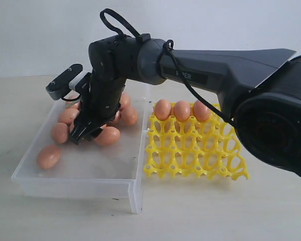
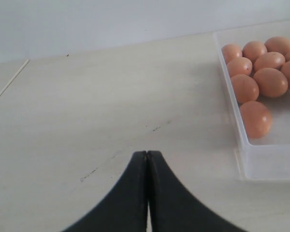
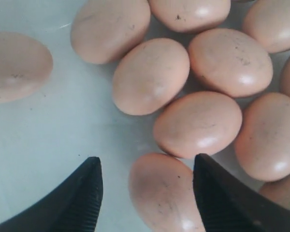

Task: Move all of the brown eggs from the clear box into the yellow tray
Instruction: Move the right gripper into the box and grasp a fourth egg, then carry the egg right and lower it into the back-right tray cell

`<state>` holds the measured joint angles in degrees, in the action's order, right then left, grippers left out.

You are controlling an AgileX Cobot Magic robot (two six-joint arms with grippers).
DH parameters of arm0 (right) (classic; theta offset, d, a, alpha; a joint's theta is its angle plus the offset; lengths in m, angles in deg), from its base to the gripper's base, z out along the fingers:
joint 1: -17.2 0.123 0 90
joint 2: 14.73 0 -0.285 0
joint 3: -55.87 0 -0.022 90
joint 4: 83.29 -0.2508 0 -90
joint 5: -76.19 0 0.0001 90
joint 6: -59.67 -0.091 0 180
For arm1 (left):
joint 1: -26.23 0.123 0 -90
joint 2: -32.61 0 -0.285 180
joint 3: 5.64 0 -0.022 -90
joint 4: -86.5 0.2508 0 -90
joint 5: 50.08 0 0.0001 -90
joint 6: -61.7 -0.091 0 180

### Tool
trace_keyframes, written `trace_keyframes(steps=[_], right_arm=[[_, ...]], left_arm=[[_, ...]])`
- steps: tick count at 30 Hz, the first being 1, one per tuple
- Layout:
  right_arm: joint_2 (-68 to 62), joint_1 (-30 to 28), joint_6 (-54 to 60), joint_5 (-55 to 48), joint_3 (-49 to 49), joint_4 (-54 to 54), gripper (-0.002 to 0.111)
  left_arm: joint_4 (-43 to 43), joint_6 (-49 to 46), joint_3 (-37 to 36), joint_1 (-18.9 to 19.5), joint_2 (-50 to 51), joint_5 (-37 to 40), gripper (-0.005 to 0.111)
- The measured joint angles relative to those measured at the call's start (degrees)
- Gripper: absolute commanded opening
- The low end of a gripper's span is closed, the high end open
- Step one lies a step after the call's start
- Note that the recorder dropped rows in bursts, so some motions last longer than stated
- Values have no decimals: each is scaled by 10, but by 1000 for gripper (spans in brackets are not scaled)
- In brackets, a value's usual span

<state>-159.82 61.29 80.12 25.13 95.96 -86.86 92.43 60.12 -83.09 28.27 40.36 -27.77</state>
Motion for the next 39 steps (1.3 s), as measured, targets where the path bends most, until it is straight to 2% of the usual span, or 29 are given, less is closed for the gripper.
trace_keyframes(steps=[19,22,26,36,39], right_arm=[[-40,0,-9,-2,0,18,55],[-46,0,-22,-10,0,19,44],[-48,1,-36,-18,0,19,0],[-36,1,-43,-47,-2,19,0],[-7,3,-49,-17,-40,20,0]], left_arm=[[0,0,0,0,0,0,0],[0,0,0,0,0,0,0],[0,0,0,0,0,0,0],[0,0,0,0,0,0,0],[0,0,0,0,0,0,0]])
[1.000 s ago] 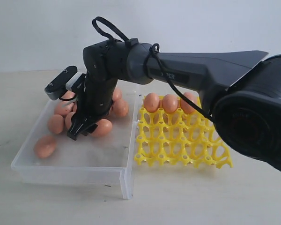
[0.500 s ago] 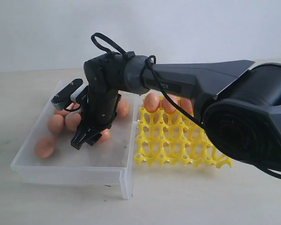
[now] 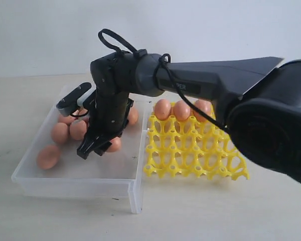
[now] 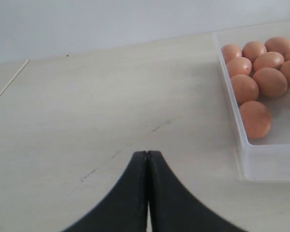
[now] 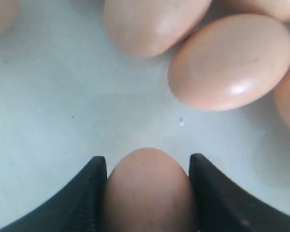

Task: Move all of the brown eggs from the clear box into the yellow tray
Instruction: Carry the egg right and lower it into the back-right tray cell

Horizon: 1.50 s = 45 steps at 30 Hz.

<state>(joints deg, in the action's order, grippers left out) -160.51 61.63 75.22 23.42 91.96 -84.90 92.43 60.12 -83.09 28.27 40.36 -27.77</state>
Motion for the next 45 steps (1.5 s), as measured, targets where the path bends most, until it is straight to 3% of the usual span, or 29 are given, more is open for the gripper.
trace_keyframes(steps=[5,9,13,16,21,25,45], right_arm=[[113,2,-16,176,-135,-34,0],[234,-5,-18,368,-320,-74,0],[355,-61,-13,595,-518,-126,0],[420,-155,-8,712,-616,-163,0],[407,-267,-28,666,-634,-146,0],[378,-317,-51,629,-634,-129,0],[283,-329,-86,564,-552,-105,0]], left_arm=[[0,0,0,0,0,0,0],[0,0,0,0,0,0,0],[0,0,0,0,0,0,0],[0,0,0,0,0,0,0],[0,0,0,0,0,0,0],[0,0,0,0,0,0,0],[0,0,0,0,0,0,0]])
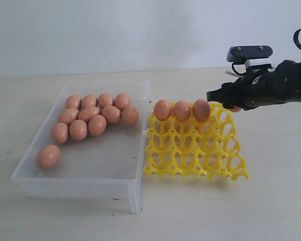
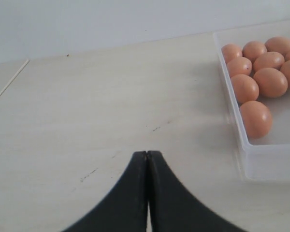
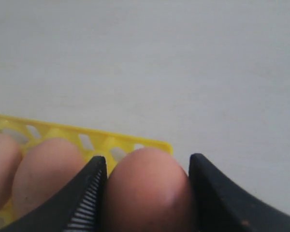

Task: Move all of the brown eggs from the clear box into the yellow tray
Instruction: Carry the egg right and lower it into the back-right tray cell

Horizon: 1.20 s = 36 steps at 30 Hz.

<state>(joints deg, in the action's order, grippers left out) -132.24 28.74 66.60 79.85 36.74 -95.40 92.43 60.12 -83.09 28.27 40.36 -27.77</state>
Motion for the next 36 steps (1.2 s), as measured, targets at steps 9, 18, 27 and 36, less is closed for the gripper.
trace_keyframes(steps=[9,18,27,36], right_arm=[[-18,14,-1,-4,31,1,0],[-51,24,-2,-12,48,2,0],[-58,24,-2,-23,48,2,8],[-57,24,-2,-24,48,2,66]], left_arm=[[0,0,0,0,0,0,0],[0,0,0,0,0,0,0],[0,0,0,0,0,0,0],[0,0,0,0,0,0,0]])
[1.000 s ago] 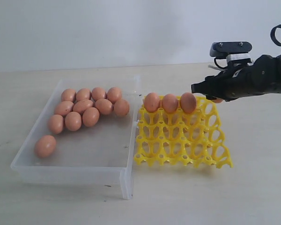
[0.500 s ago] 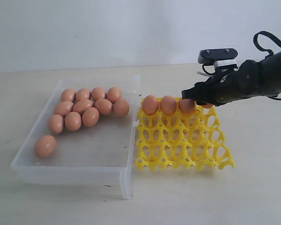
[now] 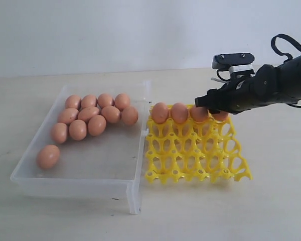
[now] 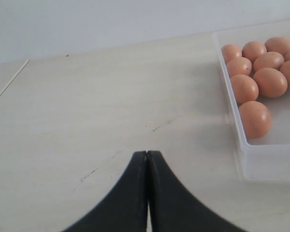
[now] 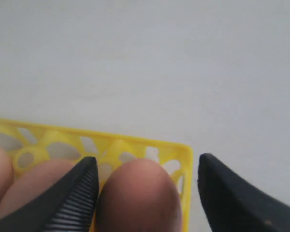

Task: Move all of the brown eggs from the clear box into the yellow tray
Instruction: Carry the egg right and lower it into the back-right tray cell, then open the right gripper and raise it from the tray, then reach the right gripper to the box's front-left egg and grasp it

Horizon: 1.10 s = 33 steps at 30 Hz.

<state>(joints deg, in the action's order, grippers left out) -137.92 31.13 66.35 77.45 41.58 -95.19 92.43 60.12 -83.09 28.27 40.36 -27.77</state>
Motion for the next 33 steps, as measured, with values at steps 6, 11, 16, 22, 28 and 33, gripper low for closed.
trace_keyframes(steps=[6,11,16,22,28,33], right_arm=[[27,0,0,-13,0,0,64],[64,0,-4,-28,0,0,64],[119,11,-10,-46,0,0,36],[170,84,35,-111,21,0,0],[129,175,98,-318,147,-36,1],[52,231,112,-431,276,-76,20]], left_arm=[[0,0,0,0,0,0,0],[0,0,0,0,0,0,0],[0,0,0,0,0,0,0],[0,0,0,0,0,0,0],[0,0,0,0,0,0,0],[0,0,0,0,0,0,0]])
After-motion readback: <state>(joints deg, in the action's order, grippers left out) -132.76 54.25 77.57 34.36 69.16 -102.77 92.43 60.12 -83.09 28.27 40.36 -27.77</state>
